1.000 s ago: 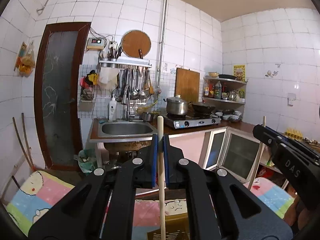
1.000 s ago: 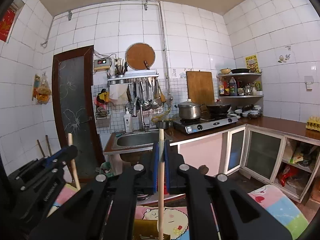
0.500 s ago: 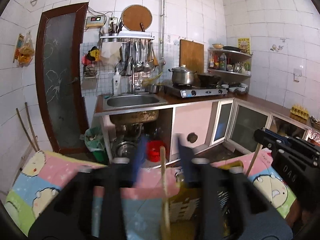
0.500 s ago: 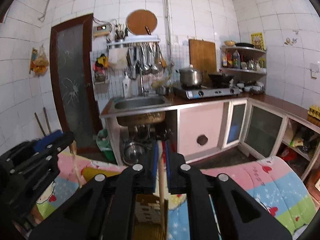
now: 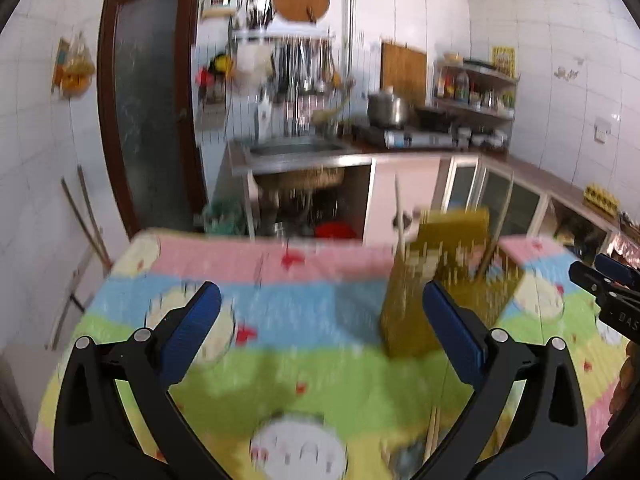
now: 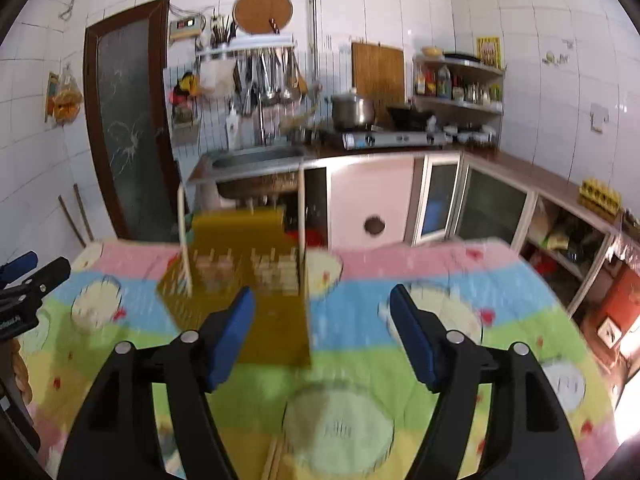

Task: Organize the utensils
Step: 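Lower the right tool onto another chopstick and close its fingers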

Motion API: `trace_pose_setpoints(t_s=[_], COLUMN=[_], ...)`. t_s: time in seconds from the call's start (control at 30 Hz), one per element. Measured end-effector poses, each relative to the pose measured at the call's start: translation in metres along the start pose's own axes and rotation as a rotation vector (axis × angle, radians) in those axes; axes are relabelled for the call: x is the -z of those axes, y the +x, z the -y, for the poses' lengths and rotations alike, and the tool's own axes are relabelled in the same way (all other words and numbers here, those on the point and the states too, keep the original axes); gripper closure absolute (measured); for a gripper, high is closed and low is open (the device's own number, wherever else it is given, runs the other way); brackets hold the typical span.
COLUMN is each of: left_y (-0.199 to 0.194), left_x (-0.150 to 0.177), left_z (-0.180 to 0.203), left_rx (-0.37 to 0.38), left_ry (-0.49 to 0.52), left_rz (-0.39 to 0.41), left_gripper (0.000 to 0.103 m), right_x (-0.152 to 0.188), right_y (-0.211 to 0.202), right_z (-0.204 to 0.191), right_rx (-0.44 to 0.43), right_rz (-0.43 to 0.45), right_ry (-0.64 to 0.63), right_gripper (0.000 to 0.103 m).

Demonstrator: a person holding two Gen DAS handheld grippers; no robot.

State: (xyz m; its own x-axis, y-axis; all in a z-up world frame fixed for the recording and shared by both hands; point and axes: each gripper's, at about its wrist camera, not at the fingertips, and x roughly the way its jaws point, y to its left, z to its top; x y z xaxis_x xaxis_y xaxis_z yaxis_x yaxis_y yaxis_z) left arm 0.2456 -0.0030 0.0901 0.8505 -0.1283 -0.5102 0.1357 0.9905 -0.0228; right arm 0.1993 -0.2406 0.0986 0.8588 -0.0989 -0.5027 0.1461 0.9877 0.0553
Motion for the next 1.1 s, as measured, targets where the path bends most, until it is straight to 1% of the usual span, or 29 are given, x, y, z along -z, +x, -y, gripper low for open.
trace_pose_setpoints(t_s=[0.13,0.2,0.27,0.43,0.57,0.73,0.83,1.03,1.1], left_y=[0.003,0.008,0.014,0.022,0.026,0.035,0.039,0.041,0.041], left_x=[0.043,0.065,0.08,0.112,0.124,0.139,0.142,0.143,0.144], left_z=[-0.004,-0.004,-0.004,0.001,0.008,0.016,0.016,0.013,0.014], left_rx=[-0.013,-0.005,0.005,0.018,0.027,0.027,0.027,0.042,0.044], left_ry=[0.007,0.004,-0.001,0.005,0.013,0.025,0.024,0.004,0.005], left_rz=[-0.081,-0.133,-0.17,-0.231,-0.255,-0.291,-0.304,-0.313,-0.315], left_gripper=[0.005,0.005,0.005,0.005,0.005,0.005,0.005,0.005,0.005], right_x=[0.049,0.069,0.09,0.127,0.14,0.143,0.145,0.148,0.151], right_y=[-0.003,0.0,0.005,0.014,0.019,0.025,0.031,0.033,0.034], right_z=[0.002,0.004,0.007,0.008,0.004,-0.005,-0.008,-0.012,-0.016], right_rx=[-0.002,-0.006,-0.012,-0.011,-0.007,0.008,0.019,0.012,0.008], right_rz=[-0.07,-0.11,-0.156,-0.222,-0.25,-0.277,-0.304,-0.323,-0.341], right_ry=[0.013,0.028,0.047,0.072,0.072,0.034,0.023,0.023,0.026], right_gripper=[0.033,0.033,0.033,0.033,0.033,0.033,0.033,0.034,0.038])
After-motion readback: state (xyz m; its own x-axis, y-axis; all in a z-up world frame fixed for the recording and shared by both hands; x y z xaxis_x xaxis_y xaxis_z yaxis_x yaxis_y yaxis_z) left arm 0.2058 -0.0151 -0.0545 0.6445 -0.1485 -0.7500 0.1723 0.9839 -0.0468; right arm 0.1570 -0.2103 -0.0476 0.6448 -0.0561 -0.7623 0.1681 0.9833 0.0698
